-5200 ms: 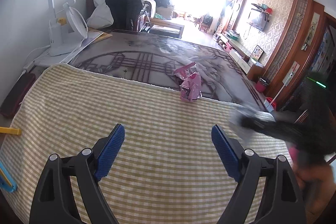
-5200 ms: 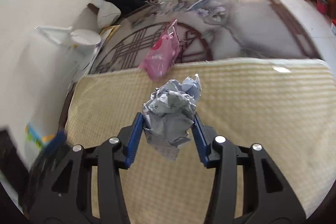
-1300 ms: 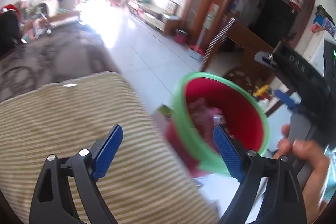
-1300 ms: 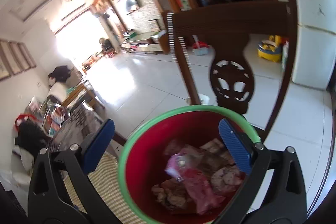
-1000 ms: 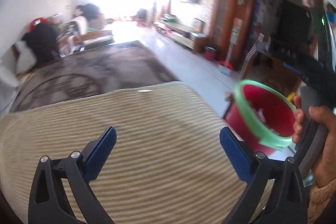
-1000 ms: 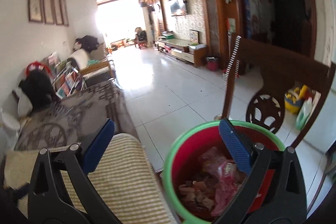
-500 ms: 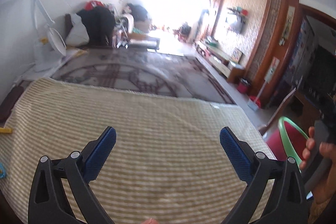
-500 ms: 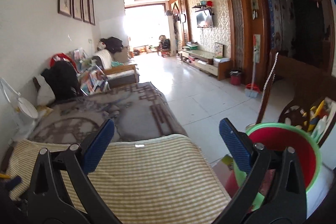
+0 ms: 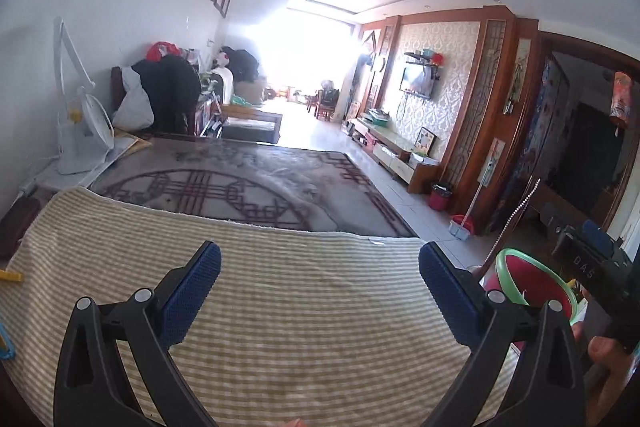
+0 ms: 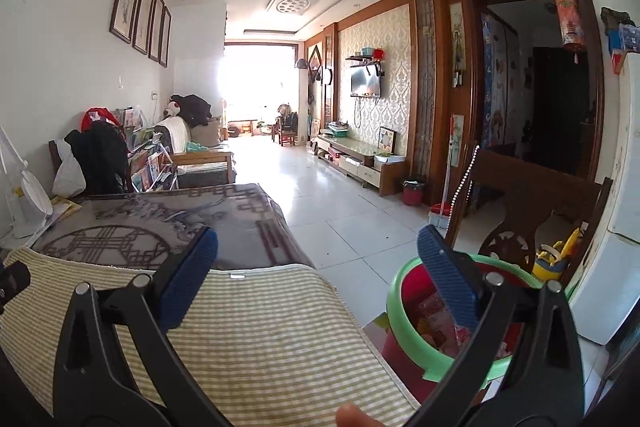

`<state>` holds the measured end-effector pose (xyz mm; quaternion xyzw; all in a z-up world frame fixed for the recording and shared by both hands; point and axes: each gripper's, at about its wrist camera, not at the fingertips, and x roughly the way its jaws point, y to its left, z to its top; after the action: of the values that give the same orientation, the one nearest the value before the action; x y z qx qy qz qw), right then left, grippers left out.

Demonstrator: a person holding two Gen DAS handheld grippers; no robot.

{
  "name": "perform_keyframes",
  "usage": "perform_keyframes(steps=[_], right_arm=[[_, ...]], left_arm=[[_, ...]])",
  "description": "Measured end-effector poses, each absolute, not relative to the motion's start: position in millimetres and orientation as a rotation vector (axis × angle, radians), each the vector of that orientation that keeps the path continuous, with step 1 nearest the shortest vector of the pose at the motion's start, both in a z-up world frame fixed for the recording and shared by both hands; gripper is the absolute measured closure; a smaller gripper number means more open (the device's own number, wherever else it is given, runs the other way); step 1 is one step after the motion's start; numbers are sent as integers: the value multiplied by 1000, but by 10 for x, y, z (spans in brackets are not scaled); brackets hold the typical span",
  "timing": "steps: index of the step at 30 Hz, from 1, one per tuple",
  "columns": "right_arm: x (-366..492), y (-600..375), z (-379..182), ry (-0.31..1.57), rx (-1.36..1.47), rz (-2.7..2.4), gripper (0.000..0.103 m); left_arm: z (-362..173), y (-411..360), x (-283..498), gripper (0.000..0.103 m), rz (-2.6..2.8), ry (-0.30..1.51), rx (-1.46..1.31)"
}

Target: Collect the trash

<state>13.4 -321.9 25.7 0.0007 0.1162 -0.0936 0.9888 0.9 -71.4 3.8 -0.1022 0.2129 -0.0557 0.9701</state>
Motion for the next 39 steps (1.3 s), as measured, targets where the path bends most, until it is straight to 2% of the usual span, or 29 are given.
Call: perform_keyframes(steps=[10,22,39], right_arm=[[258,-3206,101,301,127,-123,5],[316,-3186,24,337,138,-99,5],[345,-3149,6,354,119,-103,5]], left_arm=[[45,-636,-84,8,-36,400,-211],[-92,-564,35,8,-11,481,-250],[-128,-603,64,8,-32,503,-231]])
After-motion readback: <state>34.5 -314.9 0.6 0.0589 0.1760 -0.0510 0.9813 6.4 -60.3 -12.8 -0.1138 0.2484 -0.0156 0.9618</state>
